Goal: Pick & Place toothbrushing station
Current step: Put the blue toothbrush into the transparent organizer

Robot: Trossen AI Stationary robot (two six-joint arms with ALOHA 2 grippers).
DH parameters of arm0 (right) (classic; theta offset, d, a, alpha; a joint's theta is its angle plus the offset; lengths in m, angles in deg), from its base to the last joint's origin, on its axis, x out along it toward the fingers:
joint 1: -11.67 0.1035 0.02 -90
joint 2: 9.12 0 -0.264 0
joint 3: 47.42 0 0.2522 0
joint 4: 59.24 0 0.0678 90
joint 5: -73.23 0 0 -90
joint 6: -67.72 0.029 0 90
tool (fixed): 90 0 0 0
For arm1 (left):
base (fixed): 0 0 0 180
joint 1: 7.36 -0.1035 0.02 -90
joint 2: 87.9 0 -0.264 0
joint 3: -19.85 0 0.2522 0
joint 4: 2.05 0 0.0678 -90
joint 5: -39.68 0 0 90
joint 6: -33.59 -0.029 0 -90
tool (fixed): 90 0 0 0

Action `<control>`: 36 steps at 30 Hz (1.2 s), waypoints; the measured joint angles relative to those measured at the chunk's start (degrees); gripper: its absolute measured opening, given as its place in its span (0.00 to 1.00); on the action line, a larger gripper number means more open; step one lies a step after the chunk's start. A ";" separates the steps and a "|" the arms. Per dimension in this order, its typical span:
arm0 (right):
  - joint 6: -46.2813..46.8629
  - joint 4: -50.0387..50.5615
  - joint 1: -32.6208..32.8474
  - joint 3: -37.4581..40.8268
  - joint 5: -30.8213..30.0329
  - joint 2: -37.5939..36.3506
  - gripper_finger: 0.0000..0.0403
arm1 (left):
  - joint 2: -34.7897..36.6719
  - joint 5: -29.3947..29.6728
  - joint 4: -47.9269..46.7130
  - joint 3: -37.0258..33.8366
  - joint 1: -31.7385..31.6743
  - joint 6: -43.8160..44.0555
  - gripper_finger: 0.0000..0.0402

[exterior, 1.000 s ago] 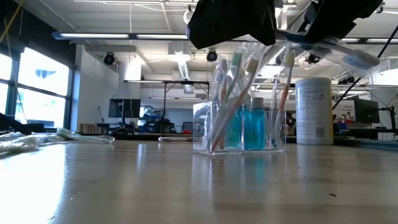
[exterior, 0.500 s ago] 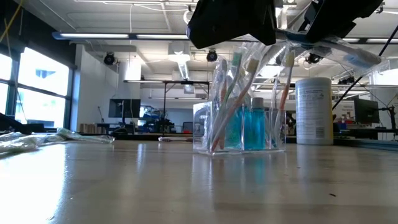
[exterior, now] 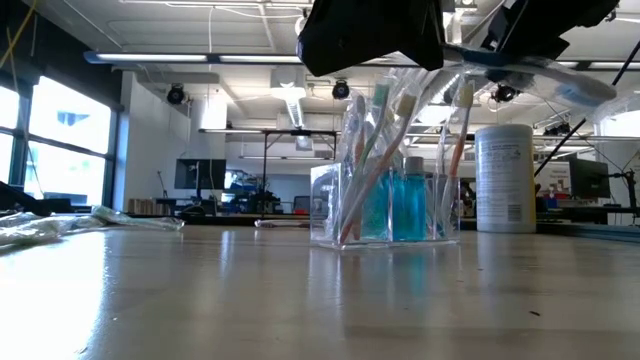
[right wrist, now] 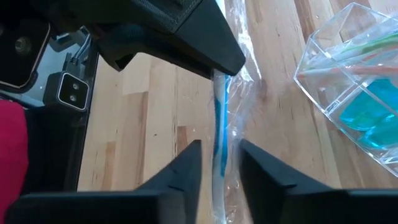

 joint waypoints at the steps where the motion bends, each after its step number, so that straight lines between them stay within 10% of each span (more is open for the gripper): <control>1: -0.01 -0.01 0.00 0.00 -0.01 0.00 0.26 | 0.00 -0.03 0.00 0.00 0.00 0.00 0.11; 8: -0.03 0.15 -1.13 0.00 -0.93 -1.10 0.42 | 0.00 -0.12 0.00 0.00 0.00 0.00 0.11; 19: -0.30 2.45 -0.01 -0.04 -6.89 -13.27 0.39 | 0.00 -2.09 -3.16 0.00 -0.02 7.17 0.11; 36: 5.36 3.42 21.46 6.09 -30.49 -22.33 0.38 | 12.29 -2.01 -24.86 -0.07 2.19 34.18 0.11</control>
